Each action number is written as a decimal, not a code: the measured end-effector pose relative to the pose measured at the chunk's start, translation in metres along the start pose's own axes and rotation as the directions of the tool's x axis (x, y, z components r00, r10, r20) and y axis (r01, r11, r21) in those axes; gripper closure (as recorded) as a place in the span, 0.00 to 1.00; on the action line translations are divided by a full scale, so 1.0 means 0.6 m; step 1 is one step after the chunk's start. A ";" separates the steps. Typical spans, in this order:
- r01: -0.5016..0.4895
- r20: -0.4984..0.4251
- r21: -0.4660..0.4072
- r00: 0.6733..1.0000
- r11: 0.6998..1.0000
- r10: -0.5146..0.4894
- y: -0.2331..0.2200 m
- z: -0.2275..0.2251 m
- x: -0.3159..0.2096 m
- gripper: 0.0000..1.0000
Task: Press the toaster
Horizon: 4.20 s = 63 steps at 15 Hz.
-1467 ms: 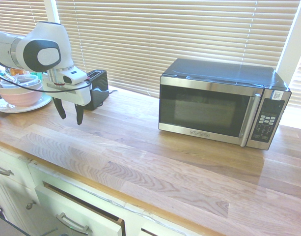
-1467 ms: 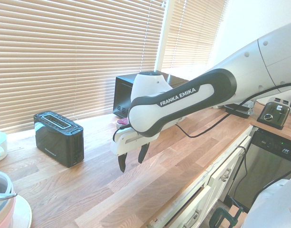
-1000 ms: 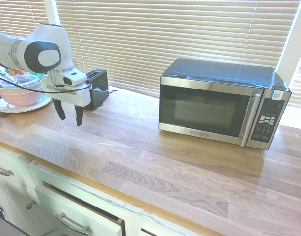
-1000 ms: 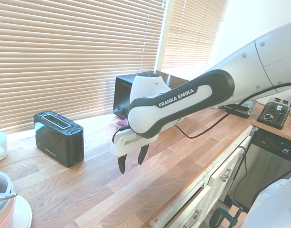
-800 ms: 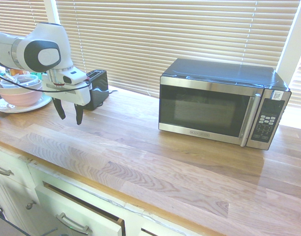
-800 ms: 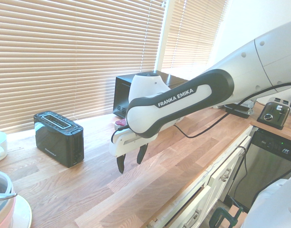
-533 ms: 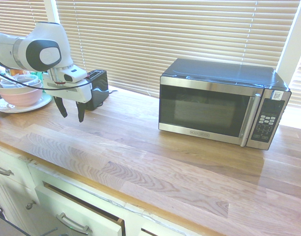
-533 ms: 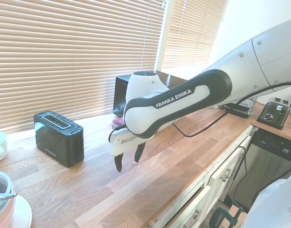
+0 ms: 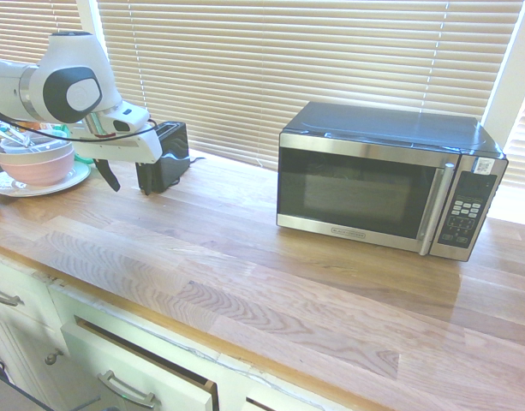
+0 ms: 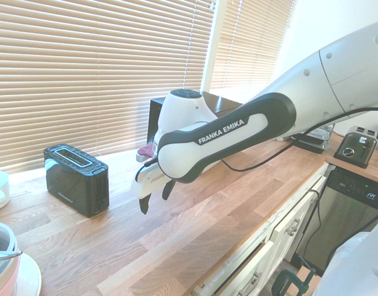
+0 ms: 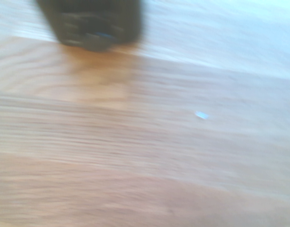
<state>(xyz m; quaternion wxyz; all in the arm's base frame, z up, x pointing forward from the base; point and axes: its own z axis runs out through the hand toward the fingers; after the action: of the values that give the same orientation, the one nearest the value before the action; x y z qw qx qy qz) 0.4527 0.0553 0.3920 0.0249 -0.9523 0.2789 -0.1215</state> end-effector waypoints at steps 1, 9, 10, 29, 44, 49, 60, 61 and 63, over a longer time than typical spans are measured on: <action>0.027 -0.019 0.013 0.999 1.000 -0.026 -0.010 -0.005 -0.004 0.00; 0.193 -0.243 0.099 0.956 0.976 -0.165 -0.091 -0.068 -0.009 0.00; 0.204 -0.261 0.106 0.950 0.973 -0.171 -0.097 -0.080 -0.003 0.00; 0.255 -0.263 0.099 0.939 0.962 -0.221 -0.190 -0.090 0.068 1.00; 0.253 -0.345 0.117 0.917 0.960 -0.199 -0.177 -0.043 0.024 1.00; 0.256 -0.356 0.124 0.913 0.959 -0.198 -0.164 -0.047 0.017 1.00; 0.290 -0.373 0.095 0.897 0.952 -0.236 -0.152 -0.093 0.008 1.00; 0.295 -0.370 0.090 0.897 0.951 -0.243 -0.160 -0.095 0.014 1.00; 0.299 -0.366 0.086 0.897 0.950 -0.249 -0.174 -0.098 0.024 1.00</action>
<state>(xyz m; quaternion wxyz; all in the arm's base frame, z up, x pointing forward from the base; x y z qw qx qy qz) 0.5046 0.1368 0.4642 0.0241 -0.9409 0.1323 -0.3109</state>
